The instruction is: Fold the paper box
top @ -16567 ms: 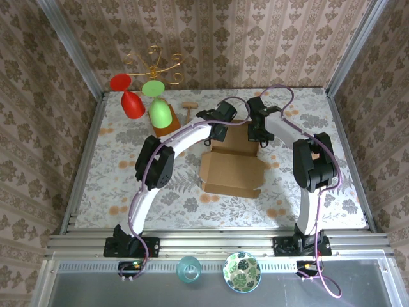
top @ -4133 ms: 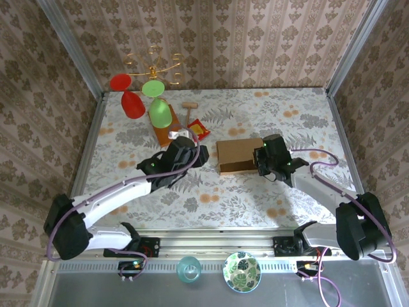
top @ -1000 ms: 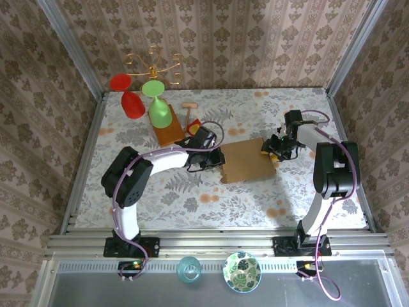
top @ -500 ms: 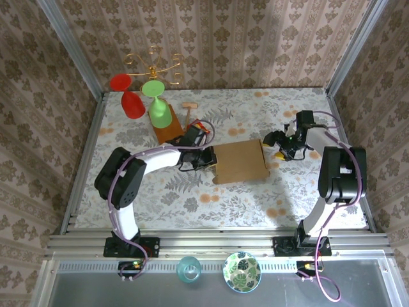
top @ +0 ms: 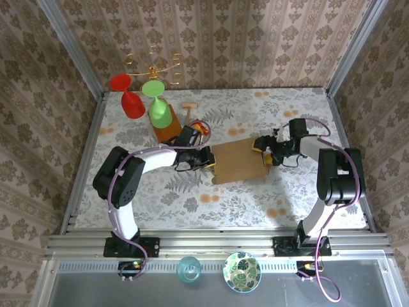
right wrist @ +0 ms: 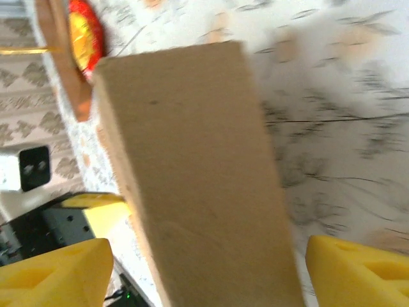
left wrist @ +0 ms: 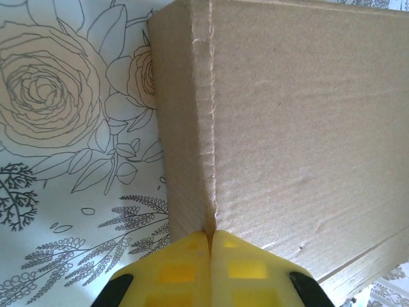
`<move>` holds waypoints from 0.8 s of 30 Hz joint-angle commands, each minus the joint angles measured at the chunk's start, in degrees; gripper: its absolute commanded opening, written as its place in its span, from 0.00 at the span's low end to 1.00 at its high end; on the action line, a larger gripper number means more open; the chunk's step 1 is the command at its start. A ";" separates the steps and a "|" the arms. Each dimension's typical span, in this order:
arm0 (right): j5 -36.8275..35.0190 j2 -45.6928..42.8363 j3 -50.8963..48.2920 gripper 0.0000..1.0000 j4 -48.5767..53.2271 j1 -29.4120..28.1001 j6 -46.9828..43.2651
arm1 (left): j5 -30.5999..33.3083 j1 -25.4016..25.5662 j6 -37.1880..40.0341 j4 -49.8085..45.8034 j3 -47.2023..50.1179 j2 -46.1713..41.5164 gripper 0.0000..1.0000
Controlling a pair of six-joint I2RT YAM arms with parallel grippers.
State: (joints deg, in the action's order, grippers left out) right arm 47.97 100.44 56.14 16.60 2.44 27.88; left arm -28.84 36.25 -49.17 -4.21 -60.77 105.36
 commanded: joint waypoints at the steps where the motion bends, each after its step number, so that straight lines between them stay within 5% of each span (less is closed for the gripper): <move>1: 5.50 1.15 -0.67 0.76 -4.59 -1.28 3.16 | 0.45 -0.65 1.47 -1.56 1.36 0.69 0.00; 6: 7.11 1.59 -2.41 0.57 -8.05 -1.47 7.52 | 1.27 -1.01 1.44 -0.98 1.47 -0.69 0.02; 14: 6.30 -0.70 -1.86 0.44 -4.11 -0.94 17.33 | 6.90 -1.01 1.69 -1.84 0.40 -10.97 0.39; 19: 5.59 0.03 3.78 0.43 11.54 -0.44 20.30 | 10.12 -0.98 7.56 -4.35 -0.60 -18.88 0.47; 24: 8.29 4.31 9.25 0.42 29.17 0.35 22.58 | 10.94 1.37 24.39 -13.07 -3.28 -23.49 0.48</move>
State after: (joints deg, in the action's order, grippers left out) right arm 54.43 102.48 63.75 30.61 2.31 47.20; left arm -19.59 36.07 -37.15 -10.02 -62.43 83.29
